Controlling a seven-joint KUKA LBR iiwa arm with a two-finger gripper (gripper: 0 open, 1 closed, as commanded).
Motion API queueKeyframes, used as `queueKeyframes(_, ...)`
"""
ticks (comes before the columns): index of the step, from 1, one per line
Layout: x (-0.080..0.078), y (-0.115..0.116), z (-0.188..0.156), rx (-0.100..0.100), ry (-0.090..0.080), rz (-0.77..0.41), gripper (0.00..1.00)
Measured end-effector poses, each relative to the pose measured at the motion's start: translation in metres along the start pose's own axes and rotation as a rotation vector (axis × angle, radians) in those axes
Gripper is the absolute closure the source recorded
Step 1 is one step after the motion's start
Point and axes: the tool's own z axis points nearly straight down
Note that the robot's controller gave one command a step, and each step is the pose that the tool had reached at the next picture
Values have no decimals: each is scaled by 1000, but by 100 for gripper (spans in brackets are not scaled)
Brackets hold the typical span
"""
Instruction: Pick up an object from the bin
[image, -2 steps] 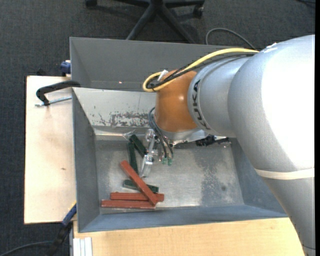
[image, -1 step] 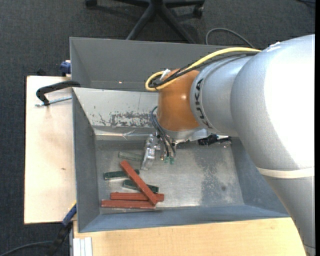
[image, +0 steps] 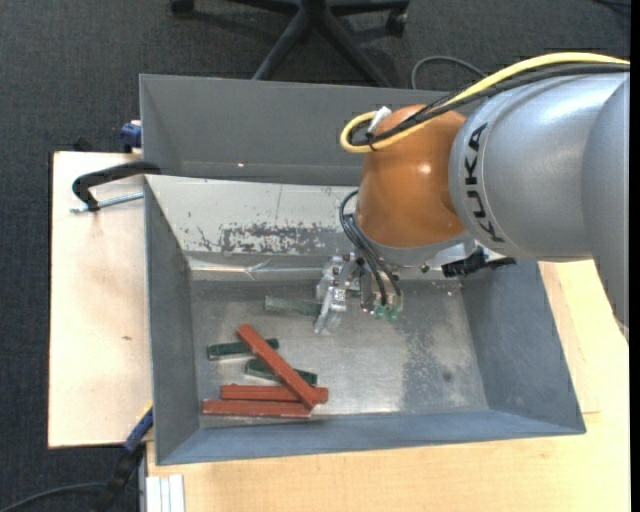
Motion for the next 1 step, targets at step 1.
queueKeyframes(1, -34, -5, -107, -1, -6, -61, 100)
